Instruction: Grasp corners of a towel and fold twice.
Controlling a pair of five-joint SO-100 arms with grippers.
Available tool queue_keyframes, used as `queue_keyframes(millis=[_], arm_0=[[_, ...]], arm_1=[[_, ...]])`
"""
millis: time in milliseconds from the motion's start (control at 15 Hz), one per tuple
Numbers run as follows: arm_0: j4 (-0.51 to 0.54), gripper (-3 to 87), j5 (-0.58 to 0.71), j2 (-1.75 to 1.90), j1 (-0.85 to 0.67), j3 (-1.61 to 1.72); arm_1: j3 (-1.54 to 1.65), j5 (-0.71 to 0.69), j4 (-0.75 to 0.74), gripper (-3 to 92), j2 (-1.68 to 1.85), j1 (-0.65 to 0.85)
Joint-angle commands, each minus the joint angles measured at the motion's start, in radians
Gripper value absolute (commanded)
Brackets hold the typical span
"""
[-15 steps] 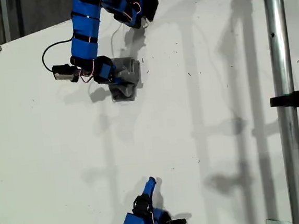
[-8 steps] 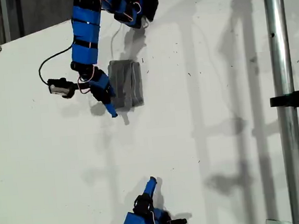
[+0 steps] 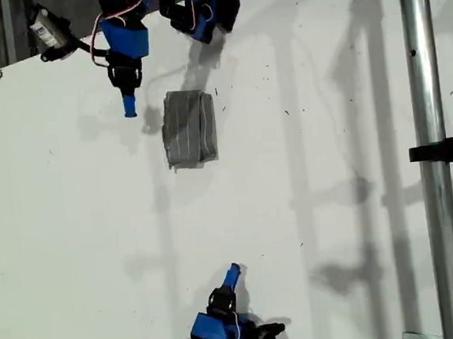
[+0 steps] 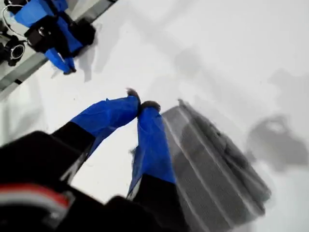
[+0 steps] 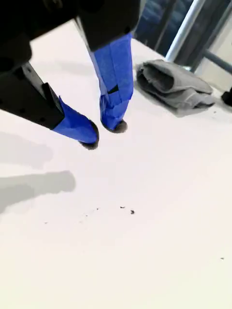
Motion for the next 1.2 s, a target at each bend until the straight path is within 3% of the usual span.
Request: queue_keyframes(millis=[0,67,200,267,400,467,1133], arm_0=[[-0.034,7.9,0.002,0.008,-0.028,0.035],[-0.04,8.5,-0.025,0.008,-0.034,0.066],[0.041,8.5,-0.17,0.008,-0.063,0.078],[0.049,8.4,-0.091,0.005,-0.077,0.078],[0.049,8.4,0.259,0.005,-0.058,0.078],[0.048,8.3,0.383,0.005,-0.058,0.078],[0.048,7.1,0.379,0.005,-0.063,0.078]], arm_1=[[0.242,0.15,0.245,-0.2,0.497,-0.032],[0.299,0.206,0.339,-0.2,0.502,-0.052],[0.43,0.279,0.371,-0.2,0.509,-0.095],[0.503,0.333,0.42,-0.2,0.511,-0.083],[0.566,0.551,0.526,3.6,0.509,-0.107],[0.565,0.551,0.526,4.3,0.514,-0.127],[0.565,0.551,0.528,4.3,0.514,-0.201]])
